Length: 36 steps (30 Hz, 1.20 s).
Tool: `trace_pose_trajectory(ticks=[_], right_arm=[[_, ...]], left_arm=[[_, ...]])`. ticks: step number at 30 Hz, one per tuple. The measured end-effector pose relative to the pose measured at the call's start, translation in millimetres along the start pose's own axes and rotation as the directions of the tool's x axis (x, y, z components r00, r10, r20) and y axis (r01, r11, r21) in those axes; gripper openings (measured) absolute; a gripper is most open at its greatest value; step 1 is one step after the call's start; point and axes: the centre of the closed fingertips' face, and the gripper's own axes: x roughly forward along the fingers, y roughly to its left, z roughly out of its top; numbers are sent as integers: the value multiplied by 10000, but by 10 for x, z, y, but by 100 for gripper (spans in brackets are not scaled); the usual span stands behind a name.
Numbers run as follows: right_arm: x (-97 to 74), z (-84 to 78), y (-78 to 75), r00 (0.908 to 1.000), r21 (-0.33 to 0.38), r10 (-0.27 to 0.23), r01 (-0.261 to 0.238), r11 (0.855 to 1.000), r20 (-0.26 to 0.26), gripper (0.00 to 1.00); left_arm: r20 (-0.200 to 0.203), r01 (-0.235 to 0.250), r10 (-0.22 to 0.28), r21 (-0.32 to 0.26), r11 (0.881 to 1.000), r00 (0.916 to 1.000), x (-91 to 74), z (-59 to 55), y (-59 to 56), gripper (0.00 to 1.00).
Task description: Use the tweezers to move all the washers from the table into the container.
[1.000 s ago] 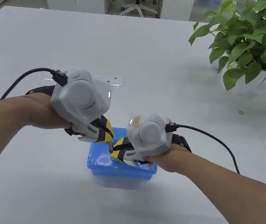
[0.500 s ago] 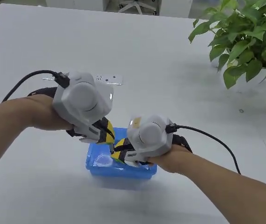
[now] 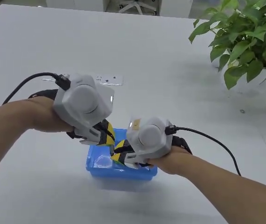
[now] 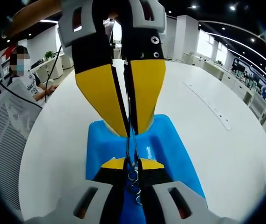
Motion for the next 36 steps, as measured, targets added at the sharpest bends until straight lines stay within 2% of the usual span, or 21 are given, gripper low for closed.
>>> trace_pose_trajectory(ticks=[18, 27, 36], right_arm=[[-132, 108, 88, 9998, -156, -84, 87, 9998, 195, 12], [-263, 166, 144, 9991, -288, -273, 283, 9992, 333, 13], [-405, 225, 274, 9977, -440, -333, 359, 9984, 582, 14]], left_arm=[[-2, -66, 66, 115, 9999, 10000, -184, 65, -82, 6], [19, -101, 101, 279, 9996, 9999, -275, 165, -181, 6], [-6, -104, 105, 461, 9989, 9999, -354, 246, -317, 6]])
